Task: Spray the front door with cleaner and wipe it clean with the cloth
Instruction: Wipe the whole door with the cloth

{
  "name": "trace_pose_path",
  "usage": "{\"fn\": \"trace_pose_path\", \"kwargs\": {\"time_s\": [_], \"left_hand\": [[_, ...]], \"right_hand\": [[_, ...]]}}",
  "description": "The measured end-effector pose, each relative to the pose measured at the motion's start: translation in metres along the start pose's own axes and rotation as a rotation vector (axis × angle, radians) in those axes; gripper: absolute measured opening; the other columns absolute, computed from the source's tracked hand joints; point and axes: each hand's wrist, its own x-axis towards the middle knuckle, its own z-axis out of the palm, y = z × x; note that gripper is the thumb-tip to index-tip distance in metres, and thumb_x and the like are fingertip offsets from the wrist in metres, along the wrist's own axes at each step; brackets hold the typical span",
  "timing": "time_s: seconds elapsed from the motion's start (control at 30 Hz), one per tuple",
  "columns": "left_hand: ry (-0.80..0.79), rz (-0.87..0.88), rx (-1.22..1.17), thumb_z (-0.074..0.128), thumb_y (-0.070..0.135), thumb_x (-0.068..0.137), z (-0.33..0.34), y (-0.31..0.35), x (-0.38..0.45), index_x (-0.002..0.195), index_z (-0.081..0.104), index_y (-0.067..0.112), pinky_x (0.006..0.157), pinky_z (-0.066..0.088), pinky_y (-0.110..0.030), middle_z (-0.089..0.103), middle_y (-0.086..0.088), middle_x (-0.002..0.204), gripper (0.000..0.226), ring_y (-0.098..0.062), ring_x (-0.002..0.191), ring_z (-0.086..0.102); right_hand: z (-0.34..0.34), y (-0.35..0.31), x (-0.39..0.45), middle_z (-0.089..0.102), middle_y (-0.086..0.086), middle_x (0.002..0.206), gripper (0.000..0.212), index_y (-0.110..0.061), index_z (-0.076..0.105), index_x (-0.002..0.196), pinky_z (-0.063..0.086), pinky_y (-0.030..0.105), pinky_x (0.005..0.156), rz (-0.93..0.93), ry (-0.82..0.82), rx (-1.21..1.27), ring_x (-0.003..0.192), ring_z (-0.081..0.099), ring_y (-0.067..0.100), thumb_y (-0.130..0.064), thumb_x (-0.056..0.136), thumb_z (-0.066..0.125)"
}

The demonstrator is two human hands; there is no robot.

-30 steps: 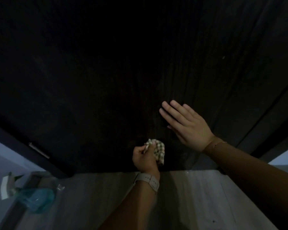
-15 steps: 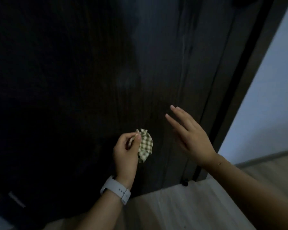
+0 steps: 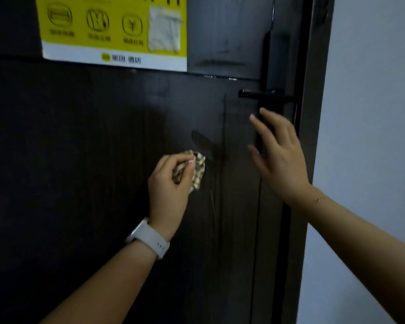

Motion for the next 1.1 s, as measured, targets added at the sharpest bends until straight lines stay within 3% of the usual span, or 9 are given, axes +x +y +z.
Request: {"fn": "trace_pose_path", "kwargs": {"time_s": [0.17, 0.3, 0.47, 0.63, 0.73, 0.8, 0.93, 1.03, 1.1], "left_hand": [[0.029, 0.324, 0.284, 0.068, 0.007, 0.088, 0.027, 0.006, 0.083, 0.1, 0.07, 0.005, 0.089, 0.048, -0.02, 0.064, -0.006, 0.102, 0.013, -0.012, 0.098, 0.06], [0.034, 0.479, 0.449, 0.067, 0.004, 0.085, 0.041, -0.002, 0.137, 0.101, 0.073, 0.002, 0.094, 0.043, -0.021, 0.068, -0.012, 0.103, 0.017, -0.023, 0.098, 0.062], [-0.157, 0.592, 0.619, 0.062, 0.011, 0.09, 0.061, -0.04, 0.107, 0.121, 0.065, 0.002, 0.11, 0.022, -0.011, 0.063, -0.017, 0.122, 0.033, -0.02, 0.115, 0.051], [-0.444, 0.861, 0.717, 0.051, 0.008, 0.09, 0.061, -0.073, 0.042, 0.123, 0.066, 0.012, 0.111, 0.034, -0.03, 0.065, -0.005, 0.124, 0.036, -0.016, 0.119, 0.055], [-0.431, 0.811, 0.626, 0.06, 0.005, 0.094, 0.062, -0.063, 0.072, 0.135, 0.056, 0.014, 0.106, 0.042, -0.037, 0.062, -0.006, 0.13, 0.042, -0.018, 0.119, 0.058], [-0.267, 0.726, 0.609, 0.058, 0.007, 0.095, 0.066, -0.041, 0.114, 0.138, 0.053, 0.011, 0.099, 0.046, -0.035, 0.063, -0.012, 0.123, 0.043, -0.021, 0.111, 0.058], [-0.01, 0.619, 0.61, 0.062, 0.009, 0.09, 0.081, -0.009, 0.169, 0.118, 0.066, 0.006, 0.087, 0.044, -0.028, 0.055, -0.016, 0.114, 0.028, -0.022, 0.101, 0.049], [-0.087, 0.651, 0.652, 0.058, 0.021, 0.094, 0.092, -0.02, 0.146, 0.117, 0.067, 0.009, 0.095, 0.039, -0.012, 0.06, -0.013, 0.114, 0.027, -0.004, 0.102, 0.048], [-0.22, 0.758, 0.64, 0.052, 0.031, 0.096, 0.101, -0.043, 0.106, 0.104, 0.072, 0.016, 0.095, 0.049, -0.028, 0.069, -0.008, 0.101, 0.025, -0.01, 0.096, 0.06]], "right_hand": [[0.013, 0.037, 0.06, 0.043, 0.014, 0.145, 0.056, -0.009, 0.038, 0.145, 0.03, 0.043, 0.115, 0.059, -0.043, 0.006, 0.136, 0.038, 0.03, -0.034, 0.097, 0.054], [0.019, 0.054, 0.083, 0.06, 0.009, 0.117, 0.043, -0.01, 0.056, 0.128, 0.043, 0.037, 0.091, 0.03, -0.079, 0.063, 0.104, 0.057, 0.027, -0.041, 0.099, 0.046], [0.026, 0.063, 0.086, 0.06, 0.005, 0.11, 0.045, -0.014, 0.059, 0.123, 0.037, 0.035, 0.089, 0.036, -0.066, 0.17, 0.1, 0.053, 0.024, -0.044, 0.099, 0.035], [0.033, 0.066, 0.08, 0.057, 0.003, 0.113, 0.04, -0.015, 0.056, 0.127, 0.026, 0.024, 0.091, 0.042, -0.026, 0.206, 0.105, 0.048, 0.02, -0.041, 0.101, 0.039], [0.033, 0.067, 0.08, 0.056, 0.004, 0.113, 0.04, -0.015, 0.056, 0.127, 0.025, 0.023, 0.09, 0.039, -0.023, 0.23, 0.105, 0.047, 0.019, -0.04, 0.101, 0.038], [0.033, 0.069, 0.08, 0.055, 0.004, 0.113, 0.041, -0.015, 0.054, 0.129, 0.025, 0.023, 0.091, 0.026, -0.04, 0.231, 0.106, 0.046, 0.018, -0.041, 0.101, 0.037], [0.037, 0.075, 0.079, 0.054, 0.003, 0.112, 0.042, -0.015, 0.054, 0.129, 0.026, 0.023, 0.091, -0.008, -0.03, 0.23, 0.104, 0.047, 0.017, -0.04, 0.1, 0.035], [0.04, 0.084, 0.08, 0.058, 0.005, 0.108, 0.041, -0.013, 0.056, 0.131, 0.035, 0.03, 0.088, -0.058, 0.003, 0.218, 0.098, 0.051, 0.019, -0.034, 0.102, 0.036], [0.04, 0.091, 0.081, 0.061, 0.005, 0.104, 0.04, -0.012, 0.056, 0.131, 0.037, 0.033, 0.086, -0.074, 0.013, 0.186, 0.095, 0.054, 0.021, -0.033, 0.102, 0.037]]}}
